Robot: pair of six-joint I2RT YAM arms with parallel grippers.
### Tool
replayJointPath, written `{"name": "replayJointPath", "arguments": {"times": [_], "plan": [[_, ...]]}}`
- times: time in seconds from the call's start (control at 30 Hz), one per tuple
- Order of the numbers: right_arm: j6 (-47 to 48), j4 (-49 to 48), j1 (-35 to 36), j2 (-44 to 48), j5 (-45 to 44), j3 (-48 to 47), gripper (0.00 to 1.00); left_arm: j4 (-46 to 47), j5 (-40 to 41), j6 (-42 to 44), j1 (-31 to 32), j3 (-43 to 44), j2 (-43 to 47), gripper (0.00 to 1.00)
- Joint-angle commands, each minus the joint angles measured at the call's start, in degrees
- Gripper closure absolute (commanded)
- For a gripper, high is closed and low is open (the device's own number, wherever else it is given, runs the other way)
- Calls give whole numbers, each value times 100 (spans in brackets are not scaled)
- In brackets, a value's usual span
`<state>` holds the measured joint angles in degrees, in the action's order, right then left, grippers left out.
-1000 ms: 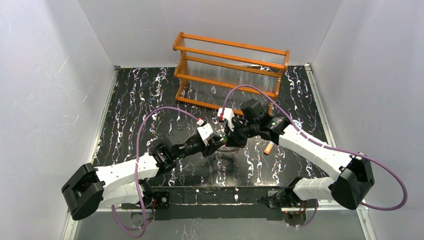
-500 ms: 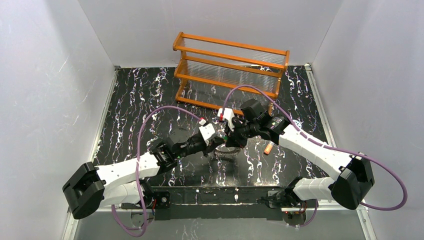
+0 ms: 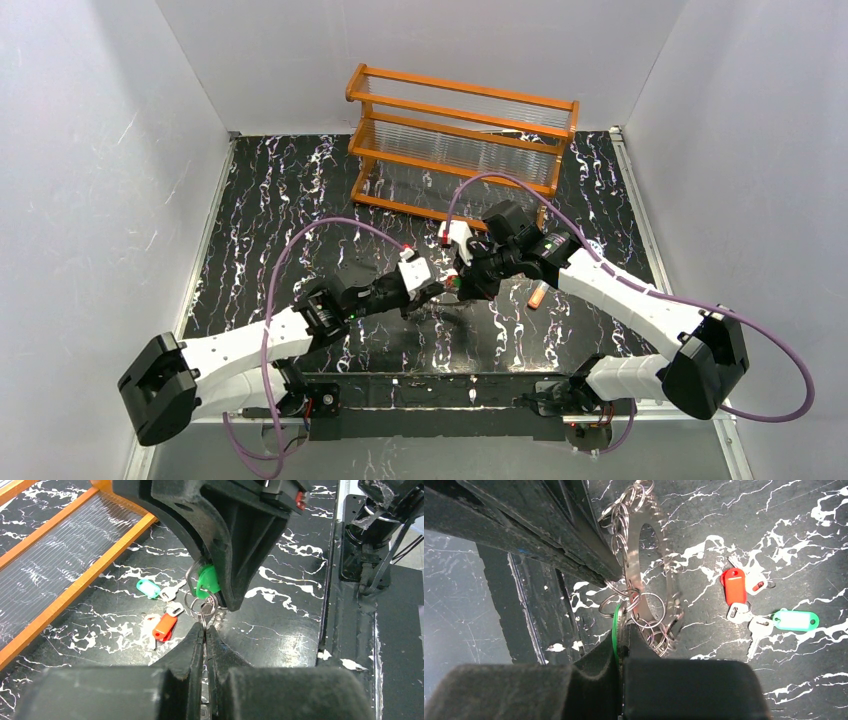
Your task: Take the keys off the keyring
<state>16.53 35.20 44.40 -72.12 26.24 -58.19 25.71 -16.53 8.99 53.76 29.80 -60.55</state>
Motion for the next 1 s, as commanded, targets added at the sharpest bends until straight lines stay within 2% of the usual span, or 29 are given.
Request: {"name": "replayJointPath", "arguments": {"times": [0.0,0.27,0.43,0.73,0.83,0.97], "plan": [[98,224,-89,-5,3,-141,99,410,-156,-5,-6,-233,313,100],[69,251,-81,-276,32,-115,99,1783,-161,-567,-5,-681,68,100],[-111,47,-90,-324,-40,70,99,2146,-22,-694,-6,-853,138,100],[-216,-752,-89,288,201,687,51,2236,202,-447,-74,-1119,316,100],[-208,-1040,-88,612,19,827,46,2135,-136,-375,-305,-1124,508,100],[-99,-1851,-103,1122,77,1093,44,1952,-1167,-300,-780,-958,612,100]]}}
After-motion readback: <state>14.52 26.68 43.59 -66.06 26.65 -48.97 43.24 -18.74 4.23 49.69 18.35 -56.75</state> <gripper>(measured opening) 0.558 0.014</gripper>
